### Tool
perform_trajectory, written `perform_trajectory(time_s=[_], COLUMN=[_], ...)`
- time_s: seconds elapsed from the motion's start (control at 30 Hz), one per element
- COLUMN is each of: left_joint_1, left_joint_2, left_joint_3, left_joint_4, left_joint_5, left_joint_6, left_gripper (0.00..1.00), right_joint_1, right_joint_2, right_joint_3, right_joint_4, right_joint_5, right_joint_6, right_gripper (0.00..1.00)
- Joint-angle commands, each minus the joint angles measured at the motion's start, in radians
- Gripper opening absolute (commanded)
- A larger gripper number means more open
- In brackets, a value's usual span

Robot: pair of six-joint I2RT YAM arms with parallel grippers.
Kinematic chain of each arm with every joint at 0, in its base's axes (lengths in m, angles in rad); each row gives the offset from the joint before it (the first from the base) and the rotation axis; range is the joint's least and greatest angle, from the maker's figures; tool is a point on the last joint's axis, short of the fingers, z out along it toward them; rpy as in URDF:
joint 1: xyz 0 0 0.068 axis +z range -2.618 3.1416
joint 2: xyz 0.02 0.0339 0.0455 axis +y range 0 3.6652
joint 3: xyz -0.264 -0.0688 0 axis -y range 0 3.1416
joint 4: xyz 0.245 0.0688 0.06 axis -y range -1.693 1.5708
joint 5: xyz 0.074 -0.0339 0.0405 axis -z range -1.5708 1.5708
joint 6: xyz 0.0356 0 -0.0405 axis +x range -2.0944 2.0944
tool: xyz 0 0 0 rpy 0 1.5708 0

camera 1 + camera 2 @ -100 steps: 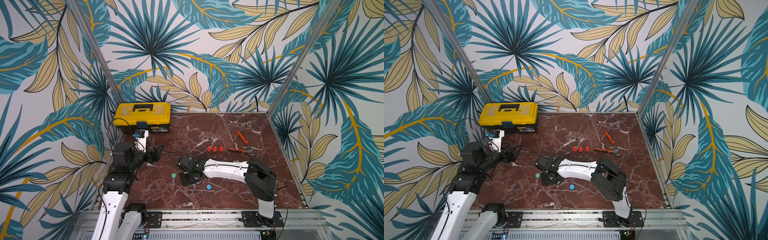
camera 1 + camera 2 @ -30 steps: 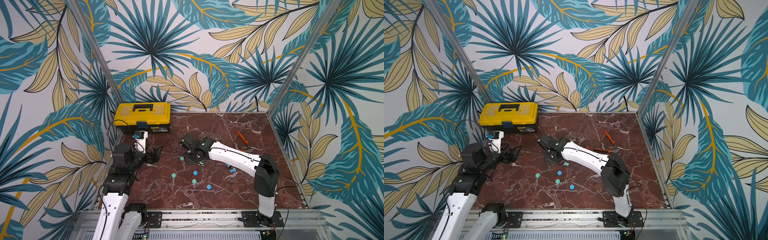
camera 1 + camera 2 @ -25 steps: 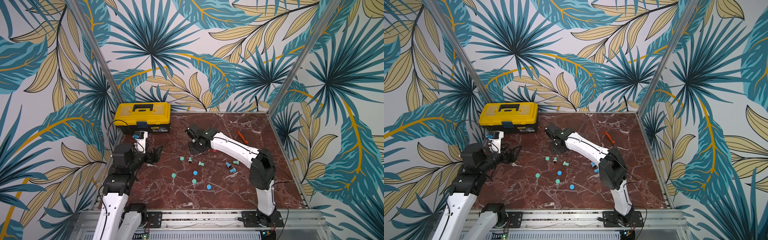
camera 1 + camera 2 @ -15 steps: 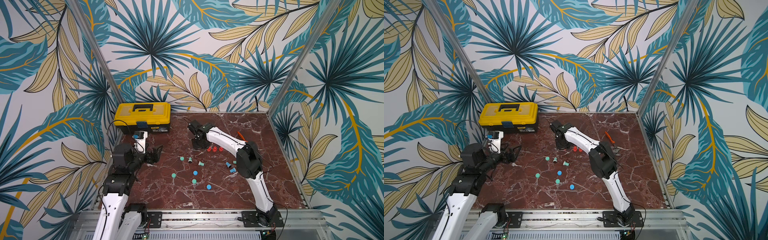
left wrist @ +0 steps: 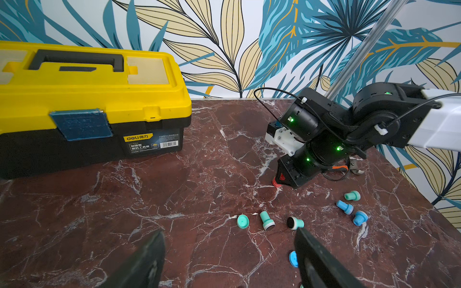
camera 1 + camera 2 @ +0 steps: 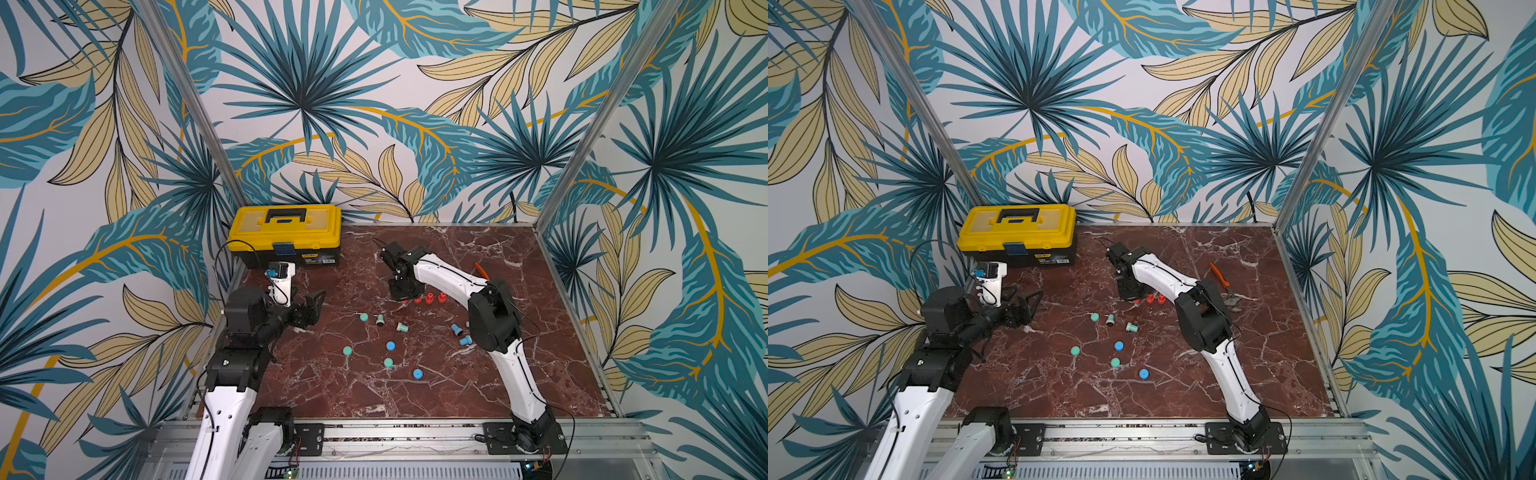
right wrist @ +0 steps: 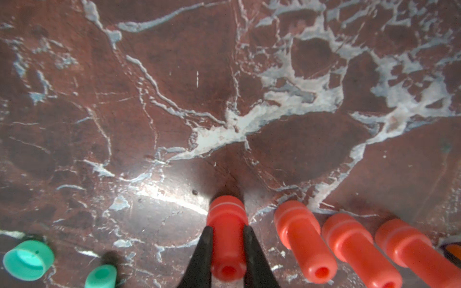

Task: Close the stamp cap
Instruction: Place the stamp at the center of the board.

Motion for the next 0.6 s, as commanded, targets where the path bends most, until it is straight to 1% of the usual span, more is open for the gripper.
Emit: perform_trajectory(time_s=[0.0, 0.27, 0.4, 0.57], left_joint_1=[0.013, 0.016, 0.016, 0.017], left_joint_2=[0.005, 0.011, 0.011, 0.008], left_joint_3=[-0.006, -0.006, -0.006, -0.006], left_joint_4=[0.007, 0.008, 0.009, 0.009], left_joint_5=[0.012, 0.019, 0.021, 0.021], left_joint_6=[-0.003, -0.004, -0.005, -0.004], left_gripper=[0.83, 0.83, 0.83, 0.83], right_joint_1=[-0.010, -0.010, -0.011, -0.010], right_joint_2=[0.019, -0.002, -0.039, -0.124], right_joint_3=[0.006, 0.006, 0.011, -0.009], right_joint_4=[-0.025, -0.028, -0.035, -0.037], right_joint_5=[0.017, 0.011, 0.009, 0.005], right_joint_6=[-0.015, -0.015, -0.015, -0.022], right_gripper=[0.23, 0.35, 0.36, 0.37])
